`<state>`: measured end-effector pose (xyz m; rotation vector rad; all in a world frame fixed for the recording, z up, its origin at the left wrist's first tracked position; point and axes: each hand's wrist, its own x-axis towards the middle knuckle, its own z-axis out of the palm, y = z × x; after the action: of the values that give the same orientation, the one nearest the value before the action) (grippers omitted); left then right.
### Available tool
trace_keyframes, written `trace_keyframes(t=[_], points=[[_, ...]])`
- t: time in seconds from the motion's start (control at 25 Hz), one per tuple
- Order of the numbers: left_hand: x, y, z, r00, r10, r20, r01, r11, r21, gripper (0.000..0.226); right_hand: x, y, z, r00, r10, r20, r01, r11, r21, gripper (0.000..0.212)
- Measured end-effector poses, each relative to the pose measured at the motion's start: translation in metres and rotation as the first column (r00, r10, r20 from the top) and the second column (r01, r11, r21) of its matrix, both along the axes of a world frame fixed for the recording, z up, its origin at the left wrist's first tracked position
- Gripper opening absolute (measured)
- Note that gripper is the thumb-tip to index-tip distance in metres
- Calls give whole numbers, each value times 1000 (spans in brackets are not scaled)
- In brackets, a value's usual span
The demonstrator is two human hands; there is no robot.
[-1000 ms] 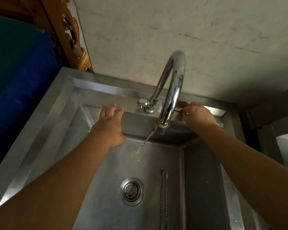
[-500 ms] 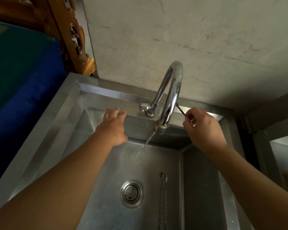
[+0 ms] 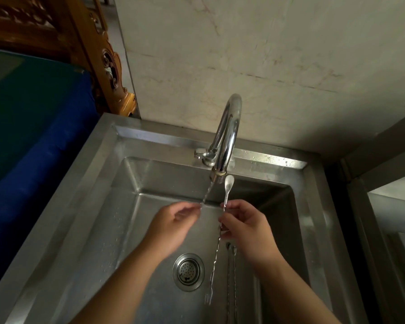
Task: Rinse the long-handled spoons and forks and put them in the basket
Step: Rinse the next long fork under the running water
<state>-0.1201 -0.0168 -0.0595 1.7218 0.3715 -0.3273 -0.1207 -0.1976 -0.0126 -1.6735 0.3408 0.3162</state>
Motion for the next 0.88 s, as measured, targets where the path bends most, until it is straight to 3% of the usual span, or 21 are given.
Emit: trace_keyframes(t=[0.12,0.2,0.4,0.64,0.88], points=[[-32,-10,4,1000,9,-18,-12,973,-232,12,-7,13,-3,1000,28,-13,-28,999,42,19],[-46,-10,6,1000,21,-12,-24,961,-275,29,-8,20,-3,999,37,-20,-35,996,84,17],[-62,-5,2,992,120,29,-108,962,-252,47,-12,34,-4,997,39,-66,-27,984,174,13],[-71,-8,3,991,137,0,-133,961,-244,44,-13,36,-5,985,94,-142,-76,988,132,17],[-68,-13,1,994,106,-28,-109,971,-213,44,0,31,2,991,20,-132,1,987,161,12]])
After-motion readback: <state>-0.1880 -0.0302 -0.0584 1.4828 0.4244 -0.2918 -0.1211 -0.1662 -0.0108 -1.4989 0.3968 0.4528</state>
